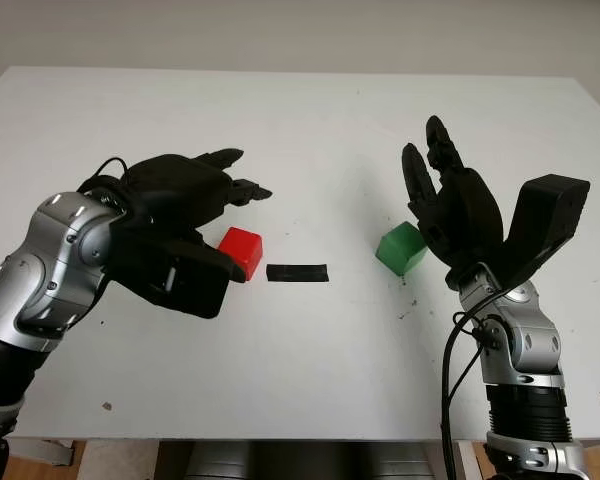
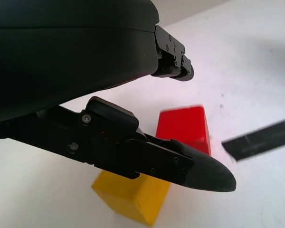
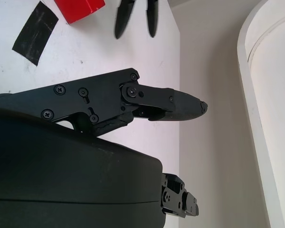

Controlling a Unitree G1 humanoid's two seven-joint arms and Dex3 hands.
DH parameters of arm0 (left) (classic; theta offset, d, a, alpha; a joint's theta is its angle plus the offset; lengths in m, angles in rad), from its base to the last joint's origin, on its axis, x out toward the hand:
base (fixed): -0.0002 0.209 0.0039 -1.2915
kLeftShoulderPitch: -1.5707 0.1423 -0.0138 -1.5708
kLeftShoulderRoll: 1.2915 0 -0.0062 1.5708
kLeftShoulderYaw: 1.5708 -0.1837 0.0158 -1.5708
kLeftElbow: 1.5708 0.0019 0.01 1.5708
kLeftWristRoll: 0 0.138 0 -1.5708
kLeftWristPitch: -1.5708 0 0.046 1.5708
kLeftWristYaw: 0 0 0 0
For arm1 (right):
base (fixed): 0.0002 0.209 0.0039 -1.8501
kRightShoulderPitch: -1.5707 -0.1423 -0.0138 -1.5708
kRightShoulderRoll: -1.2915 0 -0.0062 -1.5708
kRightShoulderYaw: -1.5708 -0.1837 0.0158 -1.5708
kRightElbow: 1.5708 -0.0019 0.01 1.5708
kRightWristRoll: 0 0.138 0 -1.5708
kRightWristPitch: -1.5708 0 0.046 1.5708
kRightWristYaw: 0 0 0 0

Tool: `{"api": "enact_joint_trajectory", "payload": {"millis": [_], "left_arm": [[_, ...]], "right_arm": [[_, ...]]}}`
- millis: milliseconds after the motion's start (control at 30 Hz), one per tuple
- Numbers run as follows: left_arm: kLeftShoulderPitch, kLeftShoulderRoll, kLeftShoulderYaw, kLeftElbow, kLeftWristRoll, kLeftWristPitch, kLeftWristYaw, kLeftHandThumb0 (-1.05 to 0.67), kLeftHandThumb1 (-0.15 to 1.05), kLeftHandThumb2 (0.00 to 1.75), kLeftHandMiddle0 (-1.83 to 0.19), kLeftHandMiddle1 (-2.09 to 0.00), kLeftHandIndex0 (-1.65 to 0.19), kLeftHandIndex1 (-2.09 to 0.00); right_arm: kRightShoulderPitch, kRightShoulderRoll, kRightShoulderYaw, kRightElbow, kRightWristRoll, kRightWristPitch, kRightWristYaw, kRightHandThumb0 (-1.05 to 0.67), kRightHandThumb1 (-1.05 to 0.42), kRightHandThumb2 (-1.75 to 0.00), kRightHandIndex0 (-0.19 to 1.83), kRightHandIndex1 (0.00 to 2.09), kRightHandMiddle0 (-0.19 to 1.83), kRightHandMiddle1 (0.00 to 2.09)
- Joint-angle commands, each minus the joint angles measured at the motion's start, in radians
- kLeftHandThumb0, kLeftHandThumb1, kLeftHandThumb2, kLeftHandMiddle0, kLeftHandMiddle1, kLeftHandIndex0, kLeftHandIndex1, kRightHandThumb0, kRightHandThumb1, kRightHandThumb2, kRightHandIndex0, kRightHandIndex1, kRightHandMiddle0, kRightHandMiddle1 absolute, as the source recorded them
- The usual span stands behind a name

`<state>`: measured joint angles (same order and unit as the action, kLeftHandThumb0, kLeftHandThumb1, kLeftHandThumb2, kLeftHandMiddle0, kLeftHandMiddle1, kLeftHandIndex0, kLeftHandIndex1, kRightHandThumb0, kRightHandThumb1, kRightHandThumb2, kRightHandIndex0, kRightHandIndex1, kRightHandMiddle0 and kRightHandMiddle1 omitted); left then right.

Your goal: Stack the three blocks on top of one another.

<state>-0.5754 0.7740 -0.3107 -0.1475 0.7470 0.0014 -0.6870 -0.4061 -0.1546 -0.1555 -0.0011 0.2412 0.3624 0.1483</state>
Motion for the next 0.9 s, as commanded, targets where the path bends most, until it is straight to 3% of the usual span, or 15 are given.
{"api": "enact_joint_trajectory", "payload": {"millis": [0,233,567,633,667,733,867], "left_arm": [[0.001,-0.008,-0.016,0.011,0.035,-0.018,0.020,-0.87,1.03,0.07,0.16,-0.04,-0.19,-0.18],[0.009,-0.038,-0.028,0.091,0.072,-0.078,0.095,-0.87,0.99,0.05,0.16,-0.05,-0.19,-0.17],[0.025,-0.093,0.000,0.125,0.065,-0.028,0.150,-0.77,1.00,0.06,-0.04,-0.10,-0.35,-0.25],[0.024,-0.090,0.003,0.133,0.066,-0.040,0.181,-0.73,1.01,0.06,-0.11,-0.08,-0.36,-0.35],[0.024,-0.087,0.004,0.136,0.066,-0.047,0.193,-0.70,1.01,0.05,-0.17,-0.07,-0.30,-0.61],[0.021,-0.079,0.002,0.143,0.077,-0.062,0.216,-0.68,1.01,0.05,-0.21,-0.07,-0.20,-0.86],[0.018,-0.077,0.002,0.148,0.096,-0.066,0.237,-0.68,1.01,0.05,-0.28,-0.09,-0.19,-0.99]], "right_arm": [[-0.008,-0.008,-0.001,-0.020,0.001,0.000,0.002,-0.55,-1.05,-0.51,-0.19,0.00,-0.19,0.00],[-0.010,-0.006,-0.005,-0.017,0.004,-0.006,0.002,-0.55,-1.05,-0.50,-0.19,0.00,-0.19,0.00],[-0.005,-0.008,-0.010,-0.021,0.006,-0.005,0.009,-0.55,-1.05,-0.50,-0.19,0.00,-0.19,0.00],[-0.006,-0.007,-0.008,-0.021,0.003,-0.004,0.006,-0.55,-1.05,-0.50,-0.19,0.00,-0.19,0.00],[-0.006,-0.006,-0.007,-0.021,0.002,-0.004,0.006,-0.55,-1.05,-0.50,-0.19,0.00,-0.19,0.00],[-0.006,-0.006,-0.006,-0.020,0.001,-0.005,0.005,-0.55,-1.05,-0.49,-0.19,0.00,-0.19,0.00],[-0.006,-0.008,-0.008,-0.015,0.000,-0.009,0.009,-0.55,-1.05,-0.50,-0.19,0.00,-0.19,0.00]]}}
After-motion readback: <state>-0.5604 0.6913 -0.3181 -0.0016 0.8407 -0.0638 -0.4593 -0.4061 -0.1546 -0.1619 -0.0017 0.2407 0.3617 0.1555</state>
